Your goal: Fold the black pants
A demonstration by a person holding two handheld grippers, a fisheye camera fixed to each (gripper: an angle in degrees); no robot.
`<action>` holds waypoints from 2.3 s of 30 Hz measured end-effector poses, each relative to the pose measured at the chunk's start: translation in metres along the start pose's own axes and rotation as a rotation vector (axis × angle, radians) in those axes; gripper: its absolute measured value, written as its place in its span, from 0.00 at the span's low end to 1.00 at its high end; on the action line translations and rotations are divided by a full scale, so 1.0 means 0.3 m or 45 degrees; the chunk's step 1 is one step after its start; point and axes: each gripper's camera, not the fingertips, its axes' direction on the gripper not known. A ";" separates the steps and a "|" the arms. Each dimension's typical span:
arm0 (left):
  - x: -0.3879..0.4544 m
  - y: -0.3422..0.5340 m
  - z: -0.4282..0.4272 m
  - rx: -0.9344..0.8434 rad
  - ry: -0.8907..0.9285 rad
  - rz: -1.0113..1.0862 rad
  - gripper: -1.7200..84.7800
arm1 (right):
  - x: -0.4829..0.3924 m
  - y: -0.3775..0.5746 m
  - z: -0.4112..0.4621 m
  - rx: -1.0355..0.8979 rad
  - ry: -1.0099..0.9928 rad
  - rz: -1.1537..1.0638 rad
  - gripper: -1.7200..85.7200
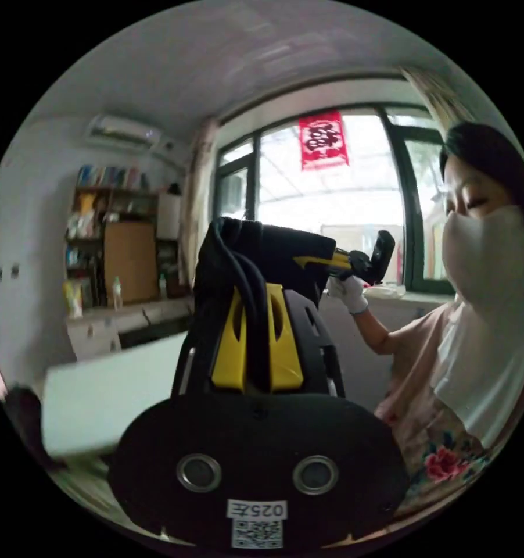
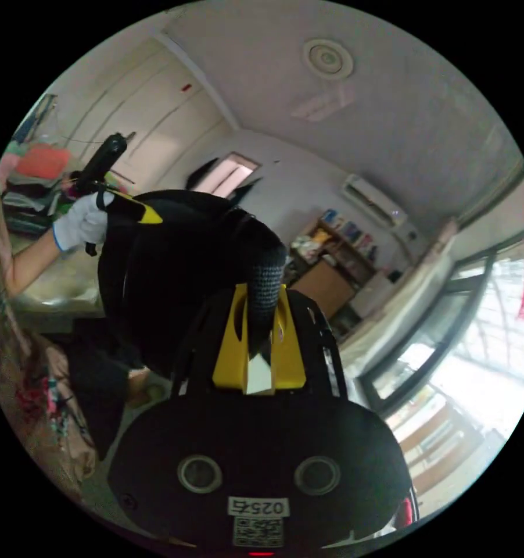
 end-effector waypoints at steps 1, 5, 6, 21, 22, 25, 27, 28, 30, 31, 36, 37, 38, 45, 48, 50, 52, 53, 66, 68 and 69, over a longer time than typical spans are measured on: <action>0.015 -0.058 0.023 0.008 0.012 0.048 0.03 | 0.047 -0.015 -0.036 0.005 0.060 0.018 0.08; 0.032 -0.429 0.165 0.078 0.254 0.191 0.03 | 0.422 -0.115 -0.269 0.088 0.339 0.206 0.08; 0.029 -0.531 0.201 0.078 0.329 0.229 0.03 | 0.522 -0.147 -0.318 0.086 0.386 0.232 0.08; 0.001 -1.228 0.766 0.024 0.354 0.389 0.02 | 1.184 -0.468 0.139 -0.400 1.112 0.104 0.08; -0.013 -1.234 0.789 0.042 0.363 0.375 0.02 | 1.206 -0.478 0.209 -0.443 1.087 0.092 0.08; -0.134 -1.234 0.876 0.126 0.287 0.281 0.02 | 1.247 -0.561 0.596 -0.546 0.923 0.117 0.08; -0.296 -1.165 0.895 0.166 0.156 0.201 0.02 | 1.116 -0.637 0.931 -0.416 0.735 0.094 0.08; -0.339 -1.136 0.892 0.168 0.089 0.202 0.02 | 1.058 -0.650 1.024 -0.382 0.673 0.051 0.09; -0.543 -0.969 0.852 0.146 -0.229 0.148 0.02 | 0.782 -0.690 1.391 -0.278 0.389 -0.040 0.09; -0.601 -0.919 0.837 0.133 -0.287 0.116 0.02 | 0.704 -0.692 1.475 -0.248 0.310 -0.042 0.09; -1.182 -0.240 0.586 -0.092 -0.624 -0.623 0.02 | -0.050 -0.535 2.117 -0.211 -0.468 0.113 0.09; -1.218 -0.150 0.553 -0.125 -0.656 -0.712 0.02 | -0.139 -0.500 2.173 -0.231 -0.571 0.130 0.09; -1.266 0.014 0.497 -0.212 -0.722 -0.848 0.02 | -0.329 -0.431 2.273 -0.293 -0.740 0.103 0.09; -1.407 0.451 0.217 -0.263 -0.685 -1.404 0.02 | -0.923 -0.180 2.510 -0.384 -0.994 0.211 0.09; -1.473 0.417 0.194 -0.225 -0.657 -1.409 0.02 | -0.890 -0.212 2.573 -0.414 -0.984 0.264 0.09; -1.510 0.354 0.158 -0.212 -0.705 -1.388 0.02 | -0.856 -0.270 2.589 -0.393 -0.967 0.230 0.09; -1.541 0.275 0.102 -0.192 -0.755 -1.342 0.02 | -0.836 -0.353 2.600 -0.350 -0.926 0.177 0.09; -1.566 0.231 0.058 -0.201 -0.818 -1.323 0.02 | -0.837 -0.412 2.620 -0.341 -0.922 0.158 0.09; -1.549 0.298 -0.358 0.048 -1.011 -1.381 0.05 | -1.006 -0.263 2.829 -0.733 -1.048 0.330 0.17; -1.455 0.278 -0.412 0.093 -1.060 -1.322 0.06 | -0.876 -0.200 2.737 -0.681 -0.978 0.321 0.18; -1.401 0.256 -0.423 0.077 -1.066 -1.262 0.06 | -0.765 -0.142 2.650 -0.623 -0.941 0.377 0.18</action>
